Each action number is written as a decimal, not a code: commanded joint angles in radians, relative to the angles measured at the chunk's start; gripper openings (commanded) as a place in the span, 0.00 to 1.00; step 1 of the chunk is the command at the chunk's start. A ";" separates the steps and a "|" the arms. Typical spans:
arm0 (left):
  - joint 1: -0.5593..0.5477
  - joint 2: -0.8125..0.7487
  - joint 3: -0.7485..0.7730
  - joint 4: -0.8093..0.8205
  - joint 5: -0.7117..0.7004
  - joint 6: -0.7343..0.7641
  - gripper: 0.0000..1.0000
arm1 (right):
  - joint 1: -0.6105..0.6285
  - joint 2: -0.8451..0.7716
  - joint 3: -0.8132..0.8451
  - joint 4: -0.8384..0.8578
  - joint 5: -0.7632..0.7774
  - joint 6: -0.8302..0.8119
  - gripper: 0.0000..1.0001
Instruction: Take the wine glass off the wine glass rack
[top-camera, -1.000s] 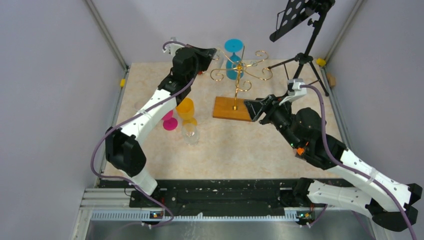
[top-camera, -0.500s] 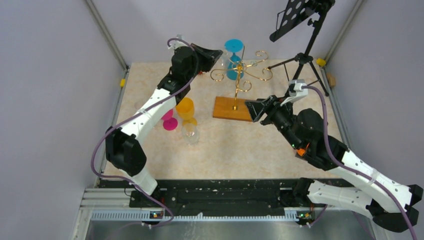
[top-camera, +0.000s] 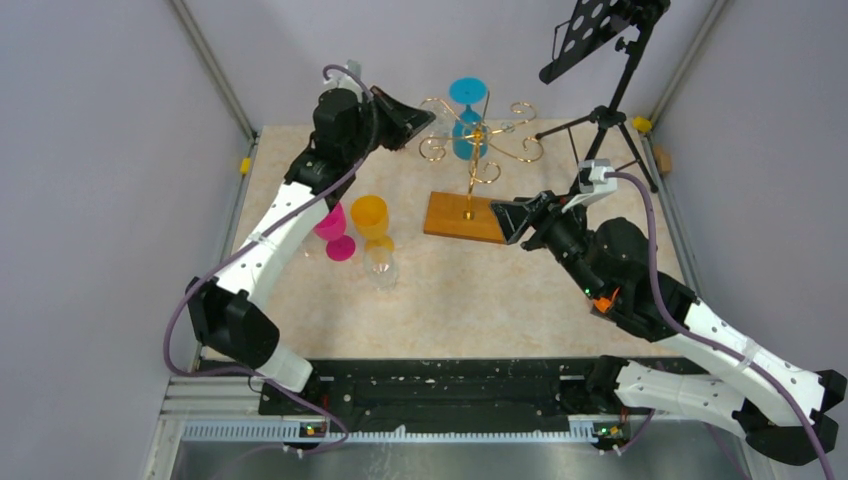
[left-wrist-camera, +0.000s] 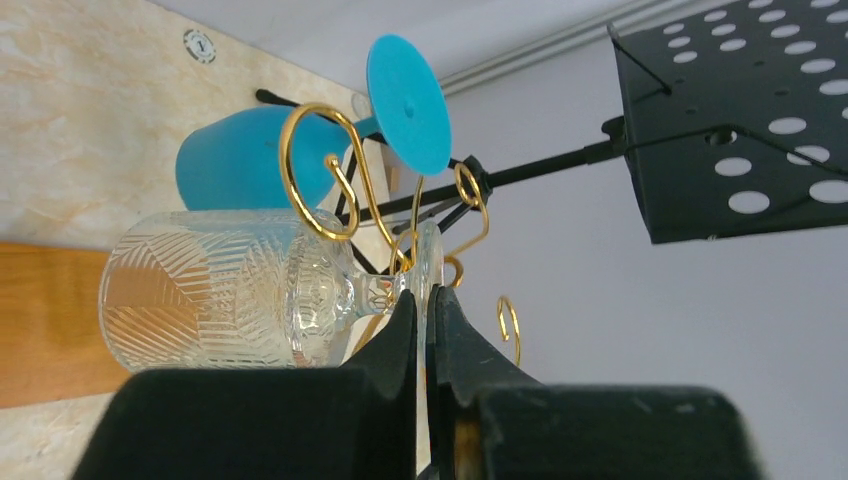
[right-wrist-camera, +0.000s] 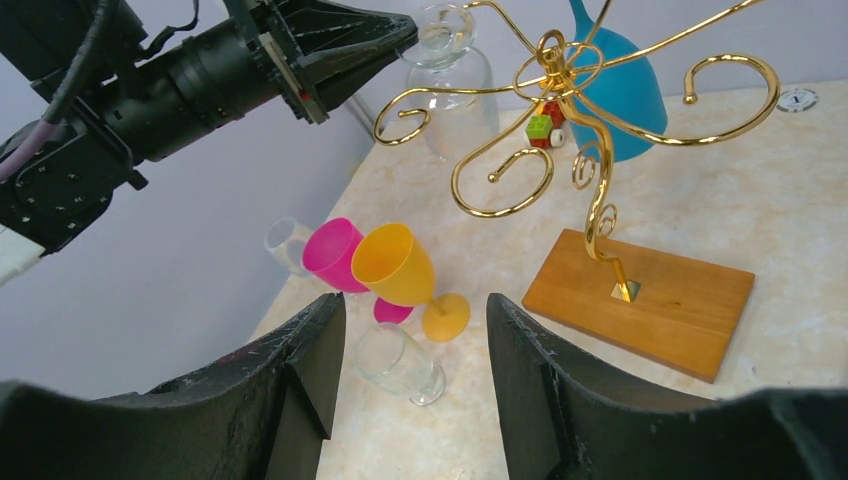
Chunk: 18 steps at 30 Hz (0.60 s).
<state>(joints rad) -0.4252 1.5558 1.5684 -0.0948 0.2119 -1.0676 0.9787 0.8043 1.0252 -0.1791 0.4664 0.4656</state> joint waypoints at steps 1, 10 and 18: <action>0.043 -0.105 0.019 0.099 0.108 0.054 0.00 | -0.005 -0.001 0.001 0.029 -0.009 0.010 0.56; 0.118 -0.179 -0.053 0.099 0.198 0.055 0.00 | -0.005 0.009 0.004 0.033 -0.031 0.018 0.65; 0.164 -0.296 -0.121 0.069 0.267 0.054 0.00 | -0.005 0.017 0.003 0.056 -0.086 0.023 0.74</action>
<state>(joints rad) -0.2749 1.3609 1.4574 -0.1326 0.4011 -1.0142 0.9787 0.8204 1.0252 -0.1726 0.4278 0.4774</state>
